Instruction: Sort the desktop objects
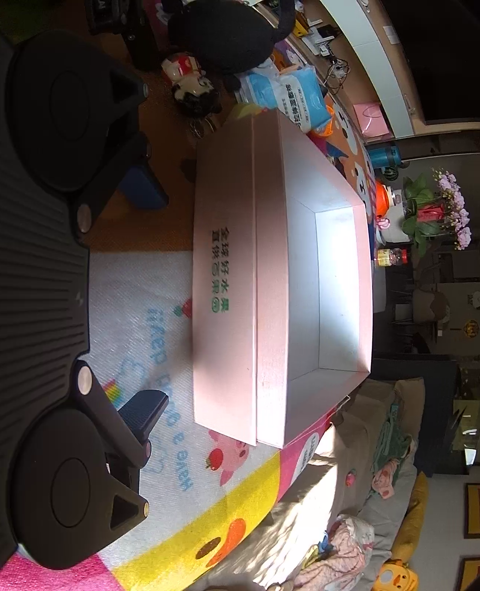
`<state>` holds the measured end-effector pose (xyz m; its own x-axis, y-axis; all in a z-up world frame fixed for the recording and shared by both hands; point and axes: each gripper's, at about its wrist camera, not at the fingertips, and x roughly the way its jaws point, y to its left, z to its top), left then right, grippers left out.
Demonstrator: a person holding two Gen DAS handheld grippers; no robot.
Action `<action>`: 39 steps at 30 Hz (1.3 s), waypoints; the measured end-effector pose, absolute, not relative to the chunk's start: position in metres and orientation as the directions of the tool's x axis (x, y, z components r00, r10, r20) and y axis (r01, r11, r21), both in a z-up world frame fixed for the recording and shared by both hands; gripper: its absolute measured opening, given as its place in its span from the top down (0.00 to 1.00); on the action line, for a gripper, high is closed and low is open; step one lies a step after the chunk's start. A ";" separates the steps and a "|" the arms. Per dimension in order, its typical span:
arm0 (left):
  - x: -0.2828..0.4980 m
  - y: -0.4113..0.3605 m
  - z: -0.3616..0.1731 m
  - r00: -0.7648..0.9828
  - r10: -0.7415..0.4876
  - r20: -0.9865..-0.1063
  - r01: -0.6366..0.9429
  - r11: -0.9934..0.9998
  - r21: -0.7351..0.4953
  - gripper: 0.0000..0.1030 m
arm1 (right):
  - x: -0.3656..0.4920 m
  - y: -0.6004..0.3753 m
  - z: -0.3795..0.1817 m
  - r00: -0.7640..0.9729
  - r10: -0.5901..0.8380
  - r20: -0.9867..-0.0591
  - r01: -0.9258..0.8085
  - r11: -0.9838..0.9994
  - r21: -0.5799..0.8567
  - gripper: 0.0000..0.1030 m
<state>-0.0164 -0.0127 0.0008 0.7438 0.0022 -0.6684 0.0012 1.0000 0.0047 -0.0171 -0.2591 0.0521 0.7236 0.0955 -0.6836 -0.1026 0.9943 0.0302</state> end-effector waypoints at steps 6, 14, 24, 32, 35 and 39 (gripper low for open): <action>-0.020 0.000 0.003 0.720 -0.092 -0.688 0.120 0.993 -0.007 0.00 | -0.053 -0.240 0.053 0.693 0.181 -0.698 -0.239 0.971 0.015 0.00; -0.015 0.009 0.006 0.755 -0.015 -0.656 0.002 1.000 -0.020 0.00 | -0.045 -0.231 0.059 0.664 0.149 -0.733 -0.216 0.976 0.002 0.00; 0.000 0.052 0.011 0.758 0.214 -0.617 -0.239 0.970 0.042 0.00 | -0.046 -0.189 0.066 0.675 0.341 -0.654 -0.449 0.894 0.003 0.00; -0.006 0.074 0.009 0.756 0.148 -0.637 -0.259 0.962 -0.083 0.00 | -0.023 -0.139 0.065 0.668 0.376 -0.642 -0.537 0.841 -0.066 0.37; -0.006 0.072 0.009 0.759 0.145 -0.634 -0.252 0.964 -0.083 0.00 | -0.030 -0.145 0.071 0.683 0.387 -0.620 -0.530 0.846 -0.056 0.37; -0.011 0.065 0.012 0.792 0.122 -0.598 -0.210 0.975 -0.078 0.00 | -0.045 -0.174 0.077 0.721 0.362 -0.590 -0.489 0.870 -0.063 0.37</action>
